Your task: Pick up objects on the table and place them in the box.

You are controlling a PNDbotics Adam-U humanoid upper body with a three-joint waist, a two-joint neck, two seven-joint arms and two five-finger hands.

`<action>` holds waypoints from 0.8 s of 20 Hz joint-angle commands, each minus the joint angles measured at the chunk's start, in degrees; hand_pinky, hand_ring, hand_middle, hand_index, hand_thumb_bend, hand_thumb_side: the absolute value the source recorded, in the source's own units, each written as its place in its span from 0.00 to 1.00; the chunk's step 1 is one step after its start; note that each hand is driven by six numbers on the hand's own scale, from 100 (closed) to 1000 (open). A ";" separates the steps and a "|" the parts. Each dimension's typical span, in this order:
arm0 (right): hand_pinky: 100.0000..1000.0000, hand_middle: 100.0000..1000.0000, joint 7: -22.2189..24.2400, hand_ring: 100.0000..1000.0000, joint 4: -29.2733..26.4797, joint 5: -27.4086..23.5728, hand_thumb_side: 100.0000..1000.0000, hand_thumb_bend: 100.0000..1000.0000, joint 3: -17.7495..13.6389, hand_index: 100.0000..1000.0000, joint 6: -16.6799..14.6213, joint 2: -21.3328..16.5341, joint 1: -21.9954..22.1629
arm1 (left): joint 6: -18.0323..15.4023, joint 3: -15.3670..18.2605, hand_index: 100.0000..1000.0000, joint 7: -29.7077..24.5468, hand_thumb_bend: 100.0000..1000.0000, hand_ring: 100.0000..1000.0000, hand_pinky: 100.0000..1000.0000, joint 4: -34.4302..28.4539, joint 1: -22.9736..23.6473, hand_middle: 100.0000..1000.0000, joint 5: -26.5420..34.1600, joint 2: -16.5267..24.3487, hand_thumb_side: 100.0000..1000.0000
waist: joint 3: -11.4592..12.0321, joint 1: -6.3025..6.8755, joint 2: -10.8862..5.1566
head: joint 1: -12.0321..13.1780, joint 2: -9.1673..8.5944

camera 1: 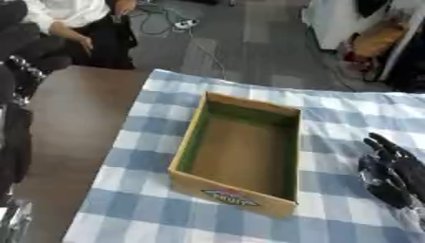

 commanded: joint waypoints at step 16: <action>0.56 0.98 0.34 0.86 1.75 4.53 1.00 0.00 0.71 0.99 -2.18 -1.80 -0.44 | -0.09 0.10 0.88 -0.19 0.14 0.82 0.77 -0.83 -1.13 1.00 -0.30 0.22 0.94 | 0.27 0.21 -0.35 | 1.33 -0.27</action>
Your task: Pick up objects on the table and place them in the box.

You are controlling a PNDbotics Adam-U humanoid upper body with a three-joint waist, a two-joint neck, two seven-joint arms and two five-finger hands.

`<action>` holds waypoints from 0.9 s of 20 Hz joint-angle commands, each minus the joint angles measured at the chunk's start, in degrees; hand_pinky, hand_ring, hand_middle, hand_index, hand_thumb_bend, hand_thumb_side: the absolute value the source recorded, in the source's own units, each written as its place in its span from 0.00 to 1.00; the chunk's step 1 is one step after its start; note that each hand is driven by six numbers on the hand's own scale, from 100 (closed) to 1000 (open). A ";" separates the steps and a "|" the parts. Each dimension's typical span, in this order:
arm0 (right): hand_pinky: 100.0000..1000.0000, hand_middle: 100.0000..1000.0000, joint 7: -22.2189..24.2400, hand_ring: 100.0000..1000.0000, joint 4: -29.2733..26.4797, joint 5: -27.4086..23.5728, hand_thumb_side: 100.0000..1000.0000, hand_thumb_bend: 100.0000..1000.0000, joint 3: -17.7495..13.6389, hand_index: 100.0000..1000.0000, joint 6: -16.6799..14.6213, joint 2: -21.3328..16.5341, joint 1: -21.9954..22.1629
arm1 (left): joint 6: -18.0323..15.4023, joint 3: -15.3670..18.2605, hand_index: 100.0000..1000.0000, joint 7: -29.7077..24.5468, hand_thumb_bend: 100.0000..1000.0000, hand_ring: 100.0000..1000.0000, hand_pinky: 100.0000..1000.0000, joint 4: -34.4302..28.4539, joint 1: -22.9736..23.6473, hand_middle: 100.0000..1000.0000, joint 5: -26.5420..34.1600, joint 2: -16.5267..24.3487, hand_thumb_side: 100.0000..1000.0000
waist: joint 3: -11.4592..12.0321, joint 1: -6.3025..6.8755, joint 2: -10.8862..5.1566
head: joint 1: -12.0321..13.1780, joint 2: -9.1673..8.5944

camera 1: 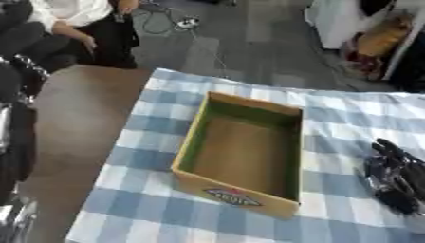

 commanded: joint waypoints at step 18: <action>0.00 0.37 -1.12 0.10 -2.22 2.21 0.89 0.00 -1.40 0.49 -0.45 -3.02 0.99 | -0.04 0.24 0.88 -0.11 0.14 0.82 0.77 -0.83 -0.83 1.00 -0.44 0.39 0.94 | -0.11 0.23 -0.74 | 0.54 0.01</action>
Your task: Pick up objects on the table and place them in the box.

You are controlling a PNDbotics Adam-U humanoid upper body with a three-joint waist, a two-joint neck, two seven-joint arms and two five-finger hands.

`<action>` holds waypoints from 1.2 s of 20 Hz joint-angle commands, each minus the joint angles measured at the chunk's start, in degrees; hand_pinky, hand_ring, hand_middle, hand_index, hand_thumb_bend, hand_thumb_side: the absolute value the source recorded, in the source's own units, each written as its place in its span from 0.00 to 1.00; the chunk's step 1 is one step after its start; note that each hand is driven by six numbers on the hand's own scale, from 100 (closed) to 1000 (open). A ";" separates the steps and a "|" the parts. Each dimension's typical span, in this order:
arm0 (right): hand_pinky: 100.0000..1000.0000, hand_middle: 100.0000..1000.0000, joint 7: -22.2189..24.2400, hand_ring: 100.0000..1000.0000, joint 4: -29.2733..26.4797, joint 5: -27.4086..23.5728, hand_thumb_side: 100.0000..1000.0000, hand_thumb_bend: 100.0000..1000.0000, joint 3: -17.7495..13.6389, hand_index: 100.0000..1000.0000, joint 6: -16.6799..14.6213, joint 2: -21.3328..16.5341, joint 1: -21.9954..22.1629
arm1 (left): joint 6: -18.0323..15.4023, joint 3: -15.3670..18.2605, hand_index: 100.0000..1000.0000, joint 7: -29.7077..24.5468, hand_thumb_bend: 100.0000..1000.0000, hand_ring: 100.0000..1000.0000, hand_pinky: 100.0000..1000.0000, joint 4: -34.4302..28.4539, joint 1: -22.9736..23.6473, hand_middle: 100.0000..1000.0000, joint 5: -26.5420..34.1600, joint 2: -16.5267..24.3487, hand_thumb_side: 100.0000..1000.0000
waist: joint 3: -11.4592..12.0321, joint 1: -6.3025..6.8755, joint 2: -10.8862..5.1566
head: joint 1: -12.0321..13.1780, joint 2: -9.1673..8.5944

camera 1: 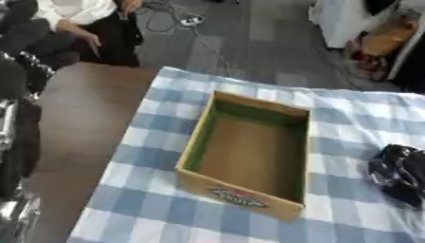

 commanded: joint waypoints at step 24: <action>0.00 0.00 -24.13 0.00 1.88 4.57 0.53 0.00 -5.03 0.06 -4.82 1.96 6.73 | -0.06 0.29 0.88 0.09 0.14 0.82 0.77 -0.83 -0.69 1.00 -0.20 0.50 0.94 | -0.65 0.71 -0.20 | 0.68 -0.30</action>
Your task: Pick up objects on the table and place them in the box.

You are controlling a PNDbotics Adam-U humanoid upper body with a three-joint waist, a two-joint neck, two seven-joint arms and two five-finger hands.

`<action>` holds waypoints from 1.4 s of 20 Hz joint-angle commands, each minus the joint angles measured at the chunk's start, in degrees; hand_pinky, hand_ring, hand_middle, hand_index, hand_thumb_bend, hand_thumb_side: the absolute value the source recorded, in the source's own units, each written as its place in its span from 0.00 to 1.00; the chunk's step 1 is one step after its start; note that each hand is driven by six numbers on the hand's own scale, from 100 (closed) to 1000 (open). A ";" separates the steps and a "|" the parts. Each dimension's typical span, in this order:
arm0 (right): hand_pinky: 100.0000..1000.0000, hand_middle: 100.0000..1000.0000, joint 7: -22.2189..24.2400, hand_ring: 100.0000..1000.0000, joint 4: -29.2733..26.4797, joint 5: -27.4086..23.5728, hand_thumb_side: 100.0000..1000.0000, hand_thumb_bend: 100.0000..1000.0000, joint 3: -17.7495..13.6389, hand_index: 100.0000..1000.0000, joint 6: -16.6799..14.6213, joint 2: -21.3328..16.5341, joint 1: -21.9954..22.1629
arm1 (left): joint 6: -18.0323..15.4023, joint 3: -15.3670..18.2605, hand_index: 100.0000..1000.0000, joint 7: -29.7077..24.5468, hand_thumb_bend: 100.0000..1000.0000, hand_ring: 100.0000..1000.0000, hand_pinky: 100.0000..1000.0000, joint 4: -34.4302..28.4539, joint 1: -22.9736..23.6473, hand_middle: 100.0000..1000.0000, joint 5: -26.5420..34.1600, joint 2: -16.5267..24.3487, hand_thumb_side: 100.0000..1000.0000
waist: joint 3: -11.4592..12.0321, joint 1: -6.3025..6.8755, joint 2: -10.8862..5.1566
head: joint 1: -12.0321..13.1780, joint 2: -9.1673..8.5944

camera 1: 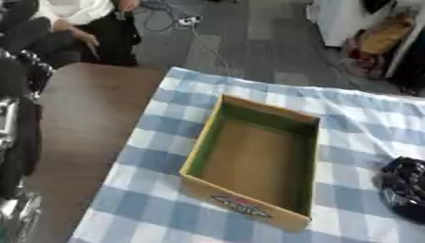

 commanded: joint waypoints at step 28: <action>0.00 0.00 5.96 0.00 -25.49 -30.75 0.35 0.10 0.61 0.01 1.28 -6.98 0.07 | 0.16 0.25 0.88 0.00 0.14 0.82 0.77 -0.83 0.55 1.00 -0.32 1.43 0.93 | -1.02 -0.36 -1.94 | 0.83 2.13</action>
